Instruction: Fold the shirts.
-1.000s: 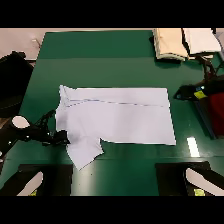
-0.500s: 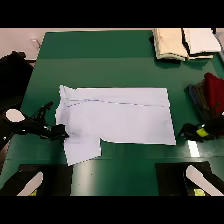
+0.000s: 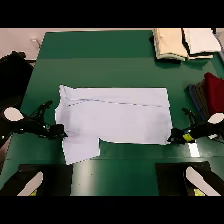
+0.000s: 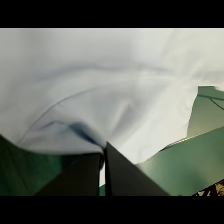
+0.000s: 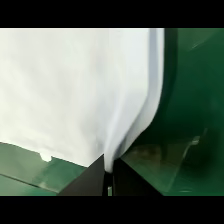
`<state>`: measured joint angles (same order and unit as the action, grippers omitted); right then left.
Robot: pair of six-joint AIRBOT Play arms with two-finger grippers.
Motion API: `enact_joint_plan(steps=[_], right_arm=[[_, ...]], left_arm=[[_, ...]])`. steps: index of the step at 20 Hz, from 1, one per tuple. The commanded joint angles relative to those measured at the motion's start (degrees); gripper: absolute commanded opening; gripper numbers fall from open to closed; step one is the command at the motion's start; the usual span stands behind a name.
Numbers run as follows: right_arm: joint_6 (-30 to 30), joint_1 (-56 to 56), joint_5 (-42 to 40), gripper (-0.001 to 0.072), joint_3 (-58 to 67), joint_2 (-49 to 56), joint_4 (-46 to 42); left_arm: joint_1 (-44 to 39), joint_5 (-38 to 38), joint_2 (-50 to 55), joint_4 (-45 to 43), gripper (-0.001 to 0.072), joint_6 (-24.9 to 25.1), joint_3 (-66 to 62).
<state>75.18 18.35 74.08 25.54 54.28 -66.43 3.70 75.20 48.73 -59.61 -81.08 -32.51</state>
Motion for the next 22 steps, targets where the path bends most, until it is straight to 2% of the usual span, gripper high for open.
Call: enact_joint_plan(steps=[1,4,6,8,10,14,20,22], right_arm=[[-0.13,-1.60,3.41,0.0018,0.02,-6.40,-3.50],[0.04,0.85,9.22,0.0017,4.39,-12.20,-7.19],[0.17,2.67,11.67,0.0017,8.72,-14.38,-7.28],[0.24,3.67,12.44,0.0017,12.35,-15.47,-7.19],[0.44,3.21,11.15,0.0016,15.89,-14.12,-7.13],[1.79,-1.99,6.58,0.0016,24.06,-2.58,-7.17],[3.89,-8.96,3.08,0.0016,39.45,17.92,-7.10],[5.49,-10.16,1.92,0.0017,44.17,23.17,-7.02]], left_arm=[[0.02,2.80,-4.63,-2.36,0.0021,-1.57,-0.96],[0.02,7.17,-12.22,-3.15,0.0022,-3.45,-1.01],[0.02,12.28,-14.64,-2.91,0.0022,-4.55,-1.01],[0.02,14.32,-15.21,-2.58,0.0022,-4.63,-1.14],[0.02,10.84,-14.60,-2.58,0.0021,-4.59,-2.25],[0.02,0.15,-7.15,-3.93,0.0022,-2.40,-8.28],[0.02,-9.92,15.19,-3.78,0.0025,3.34,-23.21],[0.02,-12.24,21.59,-3.78,0.0025,3.80,-27.23]])
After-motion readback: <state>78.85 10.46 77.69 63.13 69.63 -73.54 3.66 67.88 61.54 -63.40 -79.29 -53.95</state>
